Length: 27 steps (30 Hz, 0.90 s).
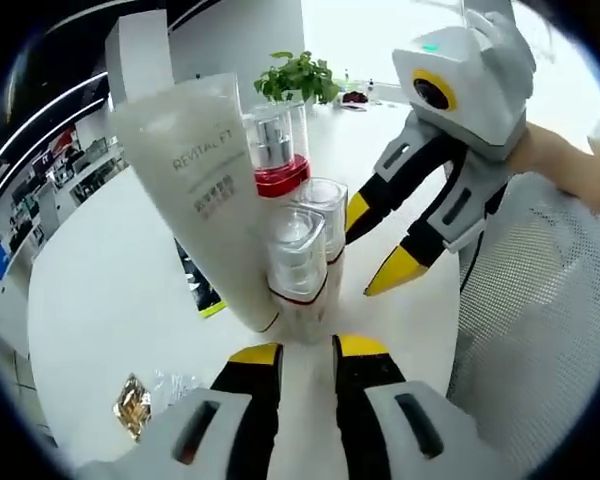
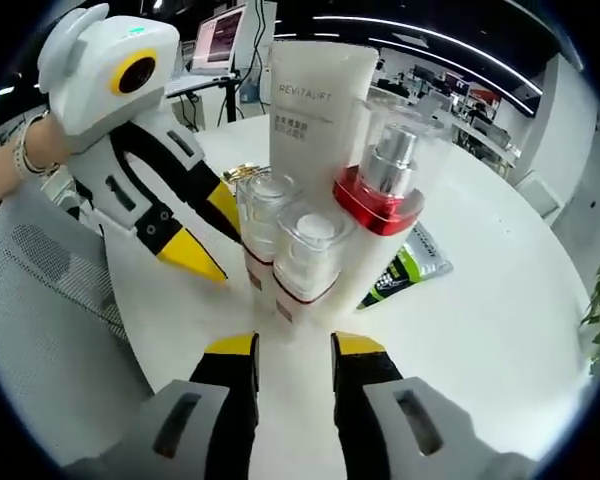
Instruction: Arrange the skincare products in the storage area until every visible bottle or jar stands upright without overlapping.
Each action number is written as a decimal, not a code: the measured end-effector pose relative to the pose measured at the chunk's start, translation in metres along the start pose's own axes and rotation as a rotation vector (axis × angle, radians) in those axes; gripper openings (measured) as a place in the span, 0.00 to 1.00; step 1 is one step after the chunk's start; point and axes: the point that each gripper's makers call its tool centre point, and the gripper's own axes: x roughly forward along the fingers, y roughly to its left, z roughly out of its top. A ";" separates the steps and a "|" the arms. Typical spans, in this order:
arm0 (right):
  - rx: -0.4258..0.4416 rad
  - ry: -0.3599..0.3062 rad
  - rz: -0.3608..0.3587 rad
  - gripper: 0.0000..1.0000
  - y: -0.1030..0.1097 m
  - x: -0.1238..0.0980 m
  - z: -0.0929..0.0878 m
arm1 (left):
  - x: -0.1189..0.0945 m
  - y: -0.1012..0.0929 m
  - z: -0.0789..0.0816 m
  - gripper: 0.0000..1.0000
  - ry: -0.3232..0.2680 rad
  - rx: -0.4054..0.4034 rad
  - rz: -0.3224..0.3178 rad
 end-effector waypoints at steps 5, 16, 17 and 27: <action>0.012 -0.020 -0.004 0.37 0.004 -0.009 0.003 | -0.013 -0.005 0.000 0.24 0.002 0.001 -0.006; 0.010 -0.084 -0.049 0.52 0.003 -0.036 0.019 | -0.049 0.009 0.004 0.34 -0.020 -0.040 0.066; 0.010 -0.088 -0.050 0.54 0.003 -0.038 0.020 | -0.051 0.010 0.003 0.35 -0.018 -0.039 0.069; -0.003 -0.107 -0.081 0.70 0.000 -0.058 0.026 | -0.081 0.023 0.002 0.49 -0.046 -0.089 0.109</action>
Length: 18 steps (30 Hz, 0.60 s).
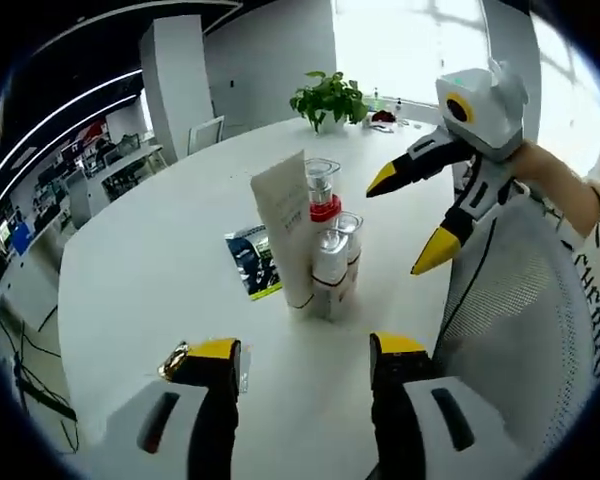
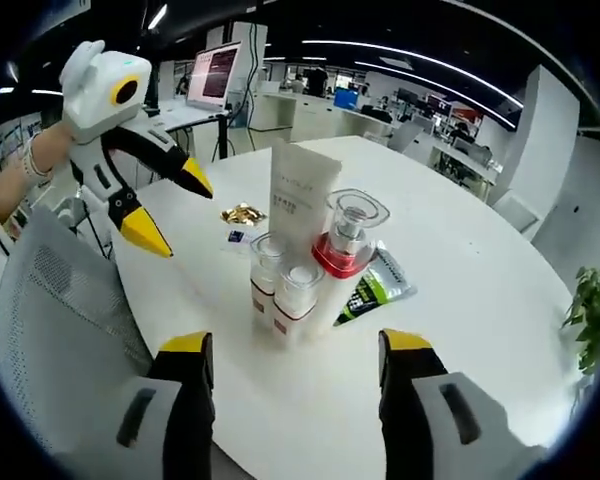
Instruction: Arrange the skincare products in the storage area until every visible bottle or jar stands upright without overlapping.
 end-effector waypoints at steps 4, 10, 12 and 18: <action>-0.008 -0.001 -0.009 0.75 -0.001 -0.005 0.001 | -0.009 0.004 -0.002 0.54 0.009 -0.003 0.016; -0.006 -0.004 -0.015 0.81 -0.001 -0.011 0.002 | -0.022 0.004 -0.005 0.61 0.019 -0.001 0.011; -0.008 -0.008 -0.016 0.83 0.000 -0.013 0.002 | -0.026 0.005 -0.005 0.65 0.016 0.001 0.016; -0.010 -0.028 -0.011 0.86 0.002 -0.017 0.006 | -0.033 0.010 -0.008 0.75 0.007 0.002 0.038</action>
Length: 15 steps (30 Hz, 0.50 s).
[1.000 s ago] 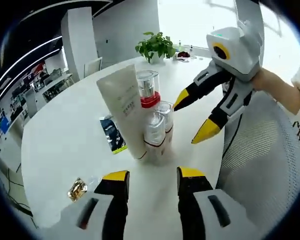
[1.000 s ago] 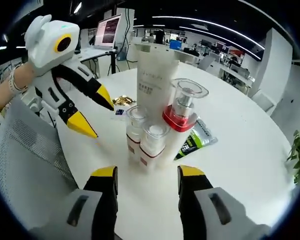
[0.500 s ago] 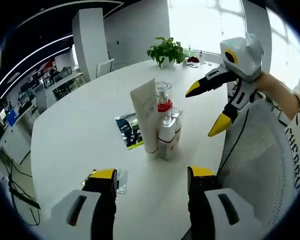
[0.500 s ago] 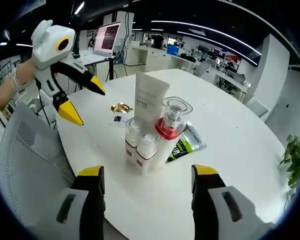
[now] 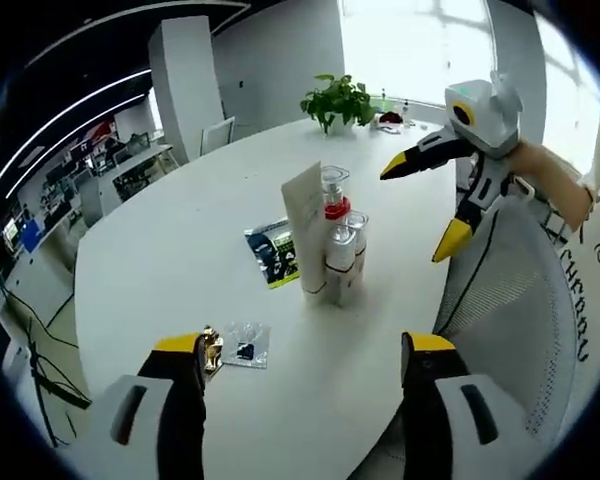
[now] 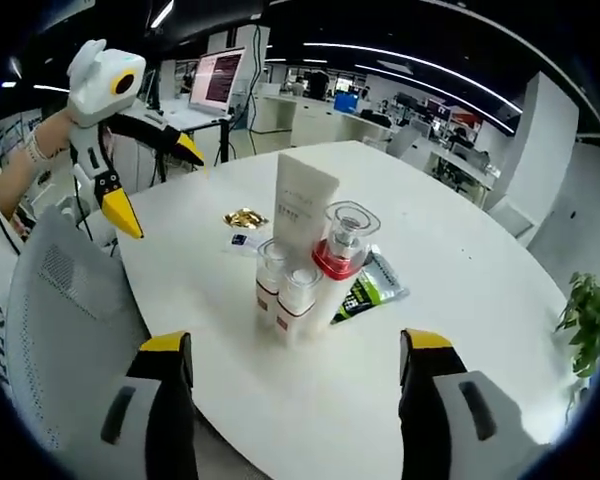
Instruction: Arrange the skincare products in the storage area until every visible bottle or jar stands upright without overlapping.
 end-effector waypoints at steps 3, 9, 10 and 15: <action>0.004 0.008 0.001 0.90 0.001 0.000 -0.001 | -0.004 0.000 -0.003 0.77 0.002 -0.010 0.000; 0.003 0.010 0.008 0.95 0.002 0.000 0.000 | -0.009 0.001 -0.006 0.87 -0.002 -0.022 0.007; 0.005 0.005 0.010 0.96 0.003 -0.001 0.001 | -0.009 0.004 -0.006 0.91 -0.005 -0.026 0.022; 0.013 -0.006 -0.010 0.99 0.000 -0.002 0.005 | -0.009 0.003 -0.007 0.94 -0.008 -0.019 0.014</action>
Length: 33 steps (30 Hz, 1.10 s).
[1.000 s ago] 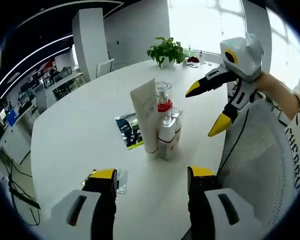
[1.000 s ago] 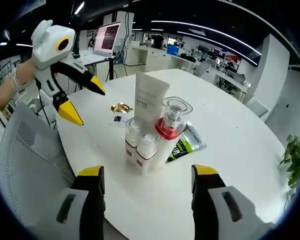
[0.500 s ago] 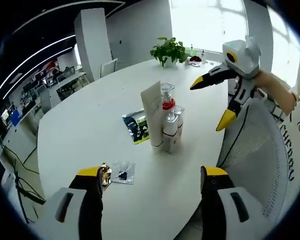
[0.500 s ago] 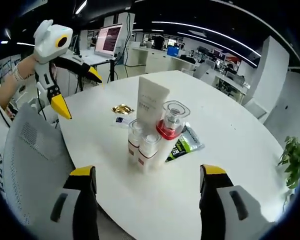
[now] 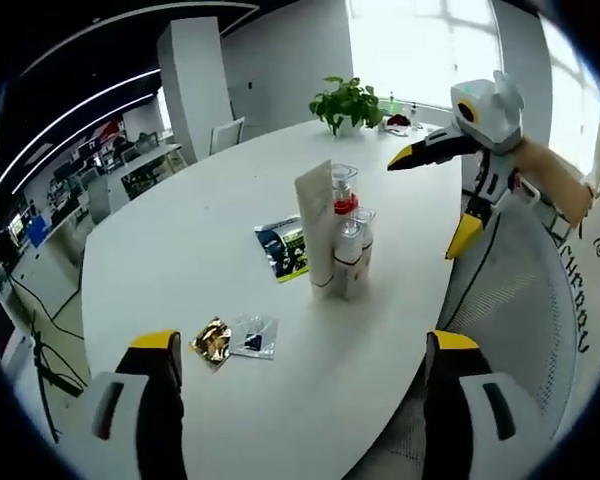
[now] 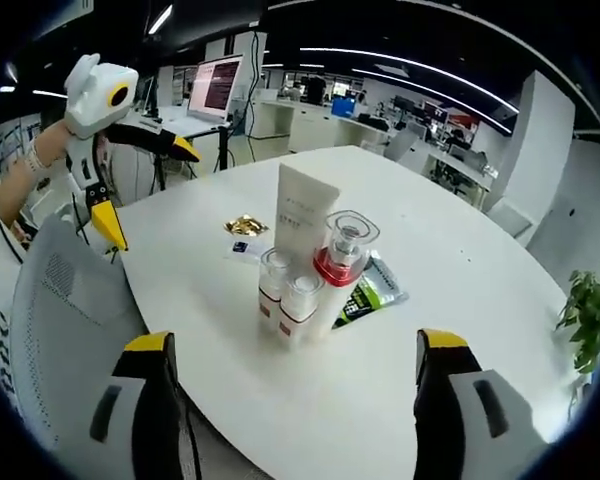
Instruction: Arrange the skincare products in the storage area until every visible bottle or jar stands upright without overlapping.
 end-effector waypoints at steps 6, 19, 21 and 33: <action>-0.010 0.005 0.001 0.99 0.000 0.000 -0.001 | 0.000 -0.004 -0.002 0.99 -0.012 0.001 -0.022; 0.008 0.004 0.000 1.00 -0.009 0.007 -0.003 | 0.005 0.006 -0.007 0.99 -0.015 -0.031 -0.033; 0.013 0.002 0.006 1.00 -0.014 0.009 -0.003 | 0.008 0.007 -0.008 0.99 -0.010 -0.037 -0.045; 0.096 0.000 0.026 0.99 -0.041 0.012 -0.014 | 0.037 0.024 -0.022 0.99 0.039 -0.051 -0.075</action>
